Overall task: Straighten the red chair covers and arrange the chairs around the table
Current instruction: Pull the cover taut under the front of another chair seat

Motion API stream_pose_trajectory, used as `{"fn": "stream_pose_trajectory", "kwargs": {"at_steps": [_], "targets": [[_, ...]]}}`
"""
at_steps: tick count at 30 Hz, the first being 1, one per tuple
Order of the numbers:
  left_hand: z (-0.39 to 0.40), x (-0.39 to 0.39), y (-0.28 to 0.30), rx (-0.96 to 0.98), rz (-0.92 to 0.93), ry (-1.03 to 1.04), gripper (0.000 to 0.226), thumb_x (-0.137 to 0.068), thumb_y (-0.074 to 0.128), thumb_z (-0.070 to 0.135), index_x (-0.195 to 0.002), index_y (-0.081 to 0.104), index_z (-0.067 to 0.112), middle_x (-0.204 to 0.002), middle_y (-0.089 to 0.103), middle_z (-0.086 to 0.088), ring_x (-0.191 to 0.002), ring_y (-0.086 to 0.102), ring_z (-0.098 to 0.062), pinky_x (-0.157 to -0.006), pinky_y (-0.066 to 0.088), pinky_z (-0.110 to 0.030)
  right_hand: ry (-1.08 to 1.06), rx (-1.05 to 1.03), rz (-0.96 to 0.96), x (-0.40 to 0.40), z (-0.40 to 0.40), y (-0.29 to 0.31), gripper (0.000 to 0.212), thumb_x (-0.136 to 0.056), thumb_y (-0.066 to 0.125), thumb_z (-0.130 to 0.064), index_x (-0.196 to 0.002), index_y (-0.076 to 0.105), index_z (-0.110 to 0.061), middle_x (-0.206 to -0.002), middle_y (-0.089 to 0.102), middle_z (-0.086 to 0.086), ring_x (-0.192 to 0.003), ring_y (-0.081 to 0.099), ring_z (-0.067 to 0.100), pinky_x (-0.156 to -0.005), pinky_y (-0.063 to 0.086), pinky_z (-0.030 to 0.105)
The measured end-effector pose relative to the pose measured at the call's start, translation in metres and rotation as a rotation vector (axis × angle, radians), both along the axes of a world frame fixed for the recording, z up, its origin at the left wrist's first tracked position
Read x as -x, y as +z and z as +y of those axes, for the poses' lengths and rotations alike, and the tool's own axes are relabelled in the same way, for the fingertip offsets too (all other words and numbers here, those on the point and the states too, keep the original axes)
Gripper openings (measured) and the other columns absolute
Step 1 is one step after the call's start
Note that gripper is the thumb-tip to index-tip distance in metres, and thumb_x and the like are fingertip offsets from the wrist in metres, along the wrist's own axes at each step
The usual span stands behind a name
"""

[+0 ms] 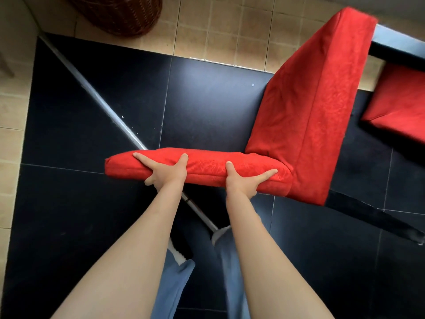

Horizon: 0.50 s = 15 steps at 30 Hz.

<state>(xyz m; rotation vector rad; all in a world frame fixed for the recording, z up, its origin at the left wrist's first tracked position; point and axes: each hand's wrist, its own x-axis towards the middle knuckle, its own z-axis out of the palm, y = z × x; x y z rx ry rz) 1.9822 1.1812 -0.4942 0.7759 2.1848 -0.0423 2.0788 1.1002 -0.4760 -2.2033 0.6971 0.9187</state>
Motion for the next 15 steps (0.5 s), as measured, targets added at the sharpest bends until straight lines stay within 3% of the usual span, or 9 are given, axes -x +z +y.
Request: {"fn": "stream_pose_trajectory", "kwargs": {"at_steps": [11,15], "targets": [[0.008,-0.006,0.009,0.038,0.026,0.008,0.126,-0.069,0.076,0.055,-0.142,-0.027,0.046,-0.125,0.036,-0.027,-0.055,0.038,-0.020,-0.067,0.035,-0.038,0.182,0.037,0.125,-0.014,-0.005,0.006,0.134,-0.071,0.082,-0.040,-0.141,-0.032,-0.043,-0.117,0.058,0.030,-0.101,0.063,0.041,-0.092,0.050,0.047],[0.009,-0.004,0.016,0.085,0.012,-0.045,0.124,-0.070,0.072,0.061,-0.143,-0.027,0.045,-0.130,0.037,-0.029,-0.057,0.035,-0.020,-0.082,0.036,-0.040,0.369,0.088,0.113,-0.019,-0.021,0.012,0.135,-0.072,0.084,-0.034,-0.145,-0.029,-0.036,-0.120,0.059,0.026,-0.108,0.060,0.037,-0.089,0.045,0.034]]}}
